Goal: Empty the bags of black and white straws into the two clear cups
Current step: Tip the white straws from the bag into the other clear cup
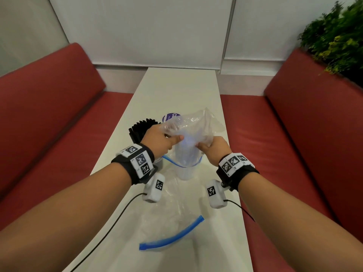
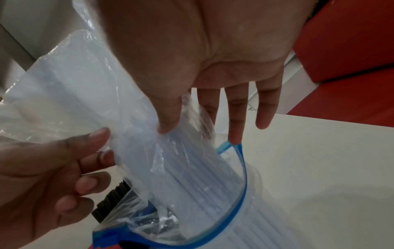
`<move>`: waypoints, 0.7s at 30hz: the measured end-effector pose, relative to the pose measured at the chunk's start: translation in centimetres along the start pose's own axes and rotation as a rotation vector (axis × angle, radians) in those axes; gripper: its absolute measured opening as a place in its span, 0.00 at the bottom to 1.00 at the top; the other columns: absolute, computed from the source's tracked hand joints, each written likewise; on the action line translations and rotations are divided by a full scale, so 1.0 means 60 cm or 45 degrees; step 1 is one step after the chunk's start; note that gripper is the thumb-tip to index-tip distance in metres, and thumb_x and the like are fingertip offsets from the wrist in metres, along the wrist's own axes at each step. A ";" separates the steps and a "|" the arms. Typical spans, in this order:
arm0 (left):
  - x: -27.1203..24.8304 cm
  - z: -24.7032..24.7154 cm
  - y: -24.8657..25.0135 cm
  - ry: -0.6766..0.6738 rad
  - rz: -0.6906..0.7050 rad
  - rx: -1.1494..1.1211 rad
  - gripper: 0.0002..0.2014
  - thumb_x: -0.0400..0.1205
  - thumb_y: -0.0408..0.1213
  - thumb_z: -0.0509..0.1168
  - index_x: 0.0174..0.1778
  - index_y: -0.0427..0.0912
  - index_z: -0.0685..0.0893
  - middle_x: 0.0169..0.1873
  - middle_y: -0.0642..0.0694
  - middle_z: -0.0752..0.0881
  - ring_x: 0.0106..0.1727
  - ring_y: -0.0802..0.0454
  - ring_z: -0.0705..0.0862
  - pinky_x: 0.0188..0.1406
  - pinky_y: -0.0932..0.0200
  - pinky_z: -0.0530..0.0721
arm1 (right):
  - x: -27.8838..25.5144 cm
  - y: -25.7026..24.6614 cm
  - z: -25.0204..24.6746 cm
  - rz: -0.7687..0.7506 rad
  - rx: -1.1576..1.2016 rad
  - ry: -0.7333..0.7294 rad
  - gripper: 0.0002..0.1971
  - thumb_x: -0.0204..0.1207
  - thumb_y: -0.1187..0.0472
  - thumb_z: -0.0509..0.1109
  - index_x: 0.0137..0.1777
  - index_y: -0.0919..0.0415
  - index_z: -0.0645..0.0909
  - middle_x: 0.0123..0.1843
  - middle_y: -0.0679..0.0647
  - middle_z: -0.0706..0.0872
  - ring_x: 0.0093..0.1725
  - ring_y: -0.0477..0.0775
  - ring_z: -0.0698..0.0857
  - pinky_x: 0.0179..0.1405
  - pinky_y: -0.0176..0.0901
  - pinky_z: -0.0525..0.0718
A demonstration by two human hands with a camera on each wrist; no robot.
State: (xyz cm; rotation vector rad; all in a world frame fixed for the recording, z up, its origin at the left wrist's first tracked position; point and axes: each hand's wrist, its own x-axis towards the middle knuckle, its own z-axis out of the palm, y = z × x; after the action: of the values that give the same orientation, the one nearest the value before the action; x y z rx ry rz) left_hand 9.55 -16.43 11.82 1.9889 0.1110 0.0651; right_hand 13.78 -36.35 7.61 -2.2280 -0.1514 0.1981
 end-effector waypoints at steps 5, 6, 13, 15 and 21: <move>0.019 0.001 0.004 0.057 -0.100 0.011 0.13 0.80 0.41 0.74 0.57 0.39 0.88 0.26 0.45 0.83 0.29 0.44 0.82 0.33 0.55 0.80 | 0.007 -0.015 -0.006 0.021 0.146 0.048 0.16 0.78 0.51 0.73 0.60 0.59 0.87 0.48 0.56 0.93 0.36 0.55 0.92 0.39 0.44 0.87; 0.022 0.000 0.003 0.061 -0.118 0.012 0.14 0.80 0.42 0.73 0.58 0.39 0.88 0.26 0.44 0.83 0.29 0.44 0.82 0.33 0.54 0.81 | 0.007 -0.016 -0.006 0.023 0.135 0.030 0.16 0.79 0.49 0.71 0.61 0.58 0.87 0.49 0.56 0.93 0.37 0.55 0.92 0.37 0.42 0.85; 0.019 -0.023 0.025 0.110 -0.112 -0.027 0.06 0.79 0.41 0.71 0.45 0.43 0.90 0.34 0.39 0.88 0.26 0.44 0.82 0.33 0.50 0.84 | -0.003 -0.038 -0.012 -0.048 0.119 0.036 0.21 0.87 0.50 0.57 0.73 0.57 0.79 0.62 0.57 0.89 0.41 0.54 0.91 0.32 0.36 0.81; 0.020 -0.036 0.038 0.140 -0.053 -0.029 0.05 0.80 0.38 0.70 0.39 0.50 0.90 0.35 0.44 0.89 0.25 0.44 0.82 0.32 0.52 0.82 | -0.002 -0.052 -0.020 -0.080 0.160 0.085 0.21 0.88 0.51 0.57 0.74 0.59 0.78 0.63 0.56 0.88 0.39 0.53 0.89 0.37 0.38 0.85; 0.002 -0.076 0.072 0.195 0.080 -0.005 0.05 0.76 0.43 0.70 0.39 0.48 0.90 0.37 0.45 0.91 0.29 0.46 0.84 0.37 0.49 0.87 | -0.015 -0.097 -0.039 -0.217 0.066 0.206 0.21 0.87 0.48 0.57 0.71 0.56 0.81 0.60 0.58 0.90 0.57 0.65 0.90 0.62 0.55 0.85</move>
State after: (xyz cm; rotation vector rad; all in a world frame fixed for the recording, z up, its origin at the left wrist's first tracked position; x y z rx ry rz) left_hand 9.43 -14.03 17.61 1.9821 0.1473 0.2579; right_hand 13.15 -34.74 13.72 -2.1560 -0.2434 -0.0700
